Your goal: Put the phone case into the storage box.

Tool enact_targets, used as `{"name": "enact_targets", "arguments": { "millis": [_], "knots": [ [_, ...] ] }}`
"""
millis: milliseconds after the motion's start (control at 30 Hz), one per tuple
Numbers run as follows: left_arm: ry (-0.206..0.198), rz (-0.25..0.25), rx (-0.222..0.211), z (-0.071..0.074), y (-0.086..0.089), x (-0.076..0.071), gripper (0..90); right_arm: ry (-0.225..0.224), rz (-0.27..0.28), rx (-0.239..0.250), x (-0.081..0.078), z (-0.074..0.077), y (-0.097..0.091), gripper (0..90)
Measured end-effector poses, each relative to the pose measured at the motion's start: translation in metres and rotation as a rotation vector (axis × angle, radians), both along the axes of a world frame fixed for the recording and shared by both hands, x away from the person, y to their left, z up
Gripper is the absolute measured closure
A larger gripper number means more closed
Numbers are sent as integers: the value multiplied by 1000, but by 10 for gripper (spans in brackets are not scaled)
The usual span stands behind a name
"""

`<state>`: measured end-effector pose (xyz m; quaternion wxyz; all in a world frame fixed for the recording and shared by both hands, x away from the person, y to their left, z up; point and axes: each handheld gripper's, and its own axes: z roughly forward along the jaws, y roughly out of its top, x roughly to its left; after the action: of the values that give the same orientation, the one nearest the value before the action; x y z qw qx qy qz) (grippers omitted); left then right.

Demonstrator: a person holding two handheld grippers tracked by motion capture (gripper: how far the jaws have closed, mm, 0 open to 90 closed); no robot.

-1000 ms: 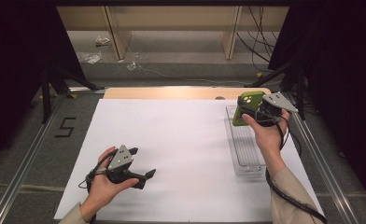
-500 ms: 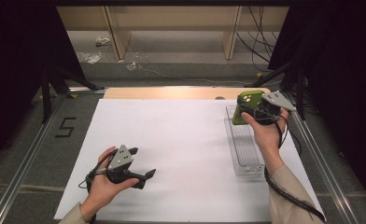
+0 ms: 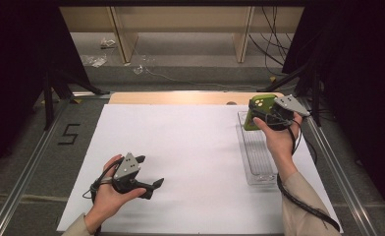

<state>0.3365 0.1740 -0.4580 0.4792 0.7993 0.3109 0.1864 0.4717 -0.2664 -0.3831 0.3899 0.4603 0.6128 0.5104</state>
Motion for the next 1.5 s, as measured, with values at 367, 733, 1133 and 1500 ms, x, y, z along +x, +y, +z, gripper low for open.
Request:
{"name": "enact_targets", "arguments": {
  "millis": [367, 733, 1133, 1500],
  "knots": [
    [2, 0, -1, 0, 0, 0, 5, 7, -1, -5, 5, -3, 2, 168],
    [-5, 2, -4, 1, 0, 0, 5, 9, -3, -16, 8, -3, 3, 168],
    [-2, 2, -2, 0, 0, 0, 5, 26, -9, -26, 14, -6, 4, 168],
    [-2, 1, -2, 0, 0, 0, 5, 33, -16, -29, 19, -9, 2, 168]
  ]
}}
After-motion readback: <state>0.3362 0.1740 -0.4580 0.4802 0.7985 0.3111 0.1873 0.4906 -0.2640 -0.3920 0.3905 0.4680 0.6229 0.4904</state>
